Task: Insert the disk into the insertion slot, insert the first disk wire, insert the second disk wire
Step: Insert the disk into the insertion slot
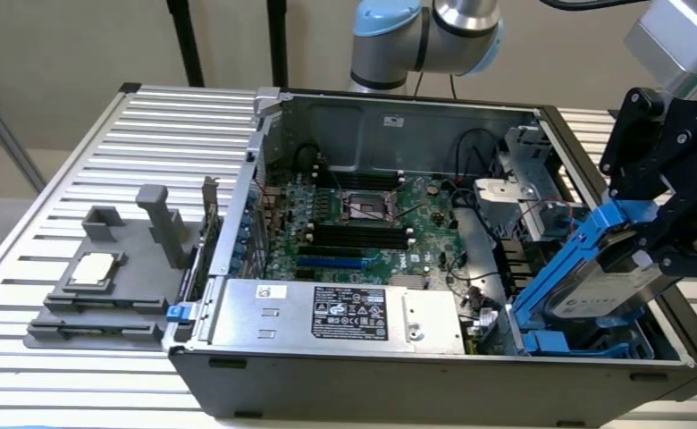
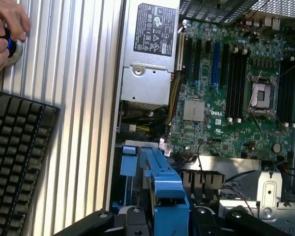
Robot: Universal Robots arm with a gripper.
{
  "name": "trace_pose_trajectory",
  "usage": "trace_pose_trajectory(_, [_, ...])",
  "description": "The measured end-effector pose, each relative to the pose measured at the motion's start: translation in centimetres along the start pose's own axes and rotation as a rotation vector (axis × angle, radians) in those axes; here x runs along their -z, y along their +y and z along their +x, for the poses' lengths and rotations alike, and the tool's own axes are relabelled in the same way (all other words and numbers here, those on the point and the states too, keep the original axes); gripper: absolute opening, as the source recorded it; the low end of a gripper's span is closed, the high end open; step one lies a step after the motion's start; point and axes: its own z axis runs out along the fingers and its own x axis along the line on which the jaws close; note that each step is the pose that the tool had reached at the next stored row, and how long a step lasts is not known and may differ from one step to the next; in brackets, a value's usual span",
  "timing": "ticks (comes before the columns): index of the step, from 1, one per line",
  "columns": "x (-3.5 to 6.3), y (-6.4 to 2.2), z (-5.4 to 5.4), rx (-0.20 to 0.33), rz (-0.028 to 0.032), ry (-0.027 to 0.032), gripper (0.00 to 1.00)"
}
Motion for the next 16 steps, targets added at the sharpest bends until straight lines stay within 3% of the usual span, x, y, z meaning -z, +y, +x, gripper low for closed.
trace_pose_trajectory(6, [0.01, 0.04, -0.02, -0.015, 0.0093, 0.007, 0.33])
trace_pose_trajectory(10, [-0.02, 0.05, -0.09, -0.018, 0.0148, 0.0074, 0.33])
trace_pose_trajectory(16, [-0.04, 0.18, -0.12, -0.019, 0.0164, 0.0075, 0.33])
